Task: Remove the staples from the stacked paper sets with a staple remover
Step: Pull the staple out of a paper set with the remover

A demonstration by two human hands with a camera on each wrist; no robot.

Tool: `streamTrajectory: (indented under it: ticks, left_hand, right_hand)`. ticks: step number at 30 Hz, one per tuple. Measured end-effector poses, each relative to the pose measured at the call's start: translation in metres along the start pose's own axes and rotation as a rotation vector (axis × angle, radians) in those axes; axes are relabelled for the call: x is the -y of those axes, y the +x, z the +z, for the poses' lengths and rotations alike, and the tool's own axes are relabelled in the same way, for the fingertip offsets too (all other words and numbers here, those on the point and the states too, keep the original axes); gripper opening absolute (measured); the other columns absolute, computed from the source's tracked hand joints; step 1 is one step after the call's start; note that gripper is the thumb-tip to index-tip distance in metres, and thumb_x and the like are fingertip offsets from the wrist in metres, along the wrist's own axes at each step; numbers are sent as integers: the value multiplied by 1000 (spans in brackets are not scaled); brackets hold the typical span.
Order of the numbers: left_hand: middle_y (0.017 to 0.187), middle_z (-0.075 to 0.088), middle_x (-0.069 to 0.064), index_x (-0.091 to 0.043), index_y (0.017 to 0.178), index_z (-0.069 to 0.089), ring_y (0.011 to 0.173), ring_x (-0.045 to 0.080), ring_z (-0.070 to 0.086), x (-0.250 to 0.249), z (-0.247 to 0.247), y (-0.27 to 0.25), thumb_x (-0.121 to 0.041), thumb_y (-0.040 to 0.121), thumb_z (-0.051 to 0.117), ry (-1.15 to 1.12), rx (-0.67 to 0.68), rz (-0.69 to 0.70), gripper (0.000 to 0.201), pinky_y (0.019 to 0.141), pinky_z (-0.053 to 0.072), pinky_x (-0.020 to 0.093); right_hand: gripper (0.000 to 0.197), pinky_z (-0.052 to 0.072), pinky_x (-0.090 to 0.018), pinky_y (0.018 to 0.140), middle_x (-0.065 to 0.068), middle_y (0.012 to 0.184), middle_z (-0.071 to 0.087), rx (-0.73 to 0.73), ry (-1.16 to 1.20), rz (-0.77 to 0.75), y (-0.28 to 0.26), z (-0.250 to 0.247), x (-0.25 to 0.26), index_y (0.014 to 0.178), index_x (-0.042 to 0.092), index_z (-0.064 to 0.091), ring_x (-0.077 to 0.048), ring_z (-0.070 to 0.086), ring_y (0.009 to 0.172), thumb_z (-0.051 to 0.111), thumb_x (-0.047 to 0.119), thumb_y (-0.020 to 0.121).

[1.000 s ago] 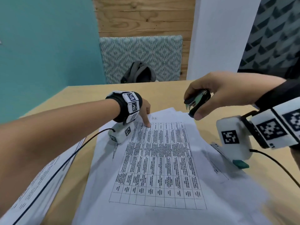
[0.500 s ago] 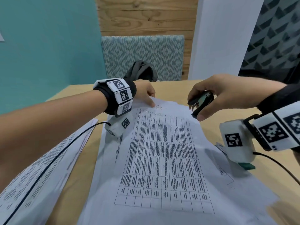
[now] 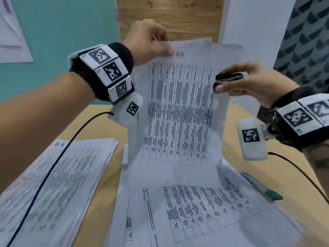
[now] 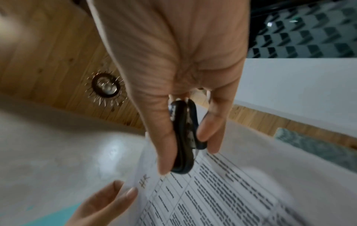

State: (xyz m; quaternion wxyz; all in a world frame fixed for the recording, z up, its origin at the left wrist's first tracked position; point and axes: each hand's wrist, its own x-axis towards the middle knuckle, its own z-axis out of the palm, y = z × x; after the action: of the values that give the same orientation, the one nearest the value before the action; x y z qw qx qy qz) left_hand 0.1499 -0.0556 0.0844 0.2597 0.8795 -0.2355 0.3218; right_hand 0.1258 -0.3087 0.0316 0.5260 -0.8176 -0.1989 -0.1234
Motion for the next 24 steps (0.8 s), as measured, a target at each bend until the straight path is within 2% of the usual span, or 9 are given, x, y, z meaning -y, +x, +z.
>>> streamTrajectory:
  ticks: [4,7,10,13,15,18,21,22,24]
  left_hand:
    - [80,44,-18,-21,75,58,76,-1,44,-15,-26,4,-31,80,68,0,-201,97,15,66,36,4]
    - [82,56,-11,-8,89,65,75,-12,46,-27,-42,-5,-32,81,66,-29,-361,233,25,70,42,4]
    - [83,53,-7,-1,85,68,76,-16,45,-33,-52,-23,-33,80,67,-28,-503,410,33,70,36,1]
    - [87,53,-6,-5,84,69,84,5,46,-28,-54,-47,-39,76,71,102,-613,487,35,71,33,10]
    - [97,56,-9,-19,102,62,93,13,50,-10,-57,-63,-48,68,75,97,-662,375,46,77,37,21]
    - [104,58,-19,-27,118,41,104,2,57,20,-54,-84,-48,50,82,-322,-557,22,82,94,40,12]
    - [78,71,-19,-4,89,55,96,45,54,34,-35,-98,-29,40,89,-810,-249,-154,65,98,43,33]
    - [79,73,-14,-5,85,61,95,41,59,37,-28,-100,-36,35,91,-895,-164,-189,66,96,46,35]
    - [94,74,-3,-7,83,72,96,17,68,43,-18,-101,-48,31,91,-965,-49,-222,69,88,52,29]
  right_hand:
    - [84,51,-15,63,8,79,70,19,204,-110,12,-2,21,91,19,67,-5,67,74,91,46,15]
    - [80,52,-18,68,6,82,72,-17,325,-219,10,0,33,94,19,66,-8,68,80,92,40,22]
    - [62,53,-20,71,4,84,73,2,434,-315,-4,2,35,94,17,68,-10,69,80,87,24,35]
    - [47,54,-21,71,-1,83,74,34,521,-330,-26,5,29,87,15,72,-13,69,77,76,10,40]
    - [47,54,-21,72,-2,86,74,50,545,-338,-34,7,25,86,16,75,-14,70,78,79,10,40]
    - [60,54,-19,69,-4,89,74,22,603,-331,-35,10,22,91,16,74,-14,70,80,89,23,33]
    - [67,52,-17,63,-2,89,74,-5,642,-307,-32,14,22,91,18,73,-12,70,77,92,29,28]
    - [68,52,-17,62,-2,89,74,-3,649,-300,-31,15,22,90,19,74,-11,70,76,93,31,26]
    - [68,52,-17,61,-3,89,74,3,667,-296,-28,16,21,88,19,75,-11,70,75,94,31,24]
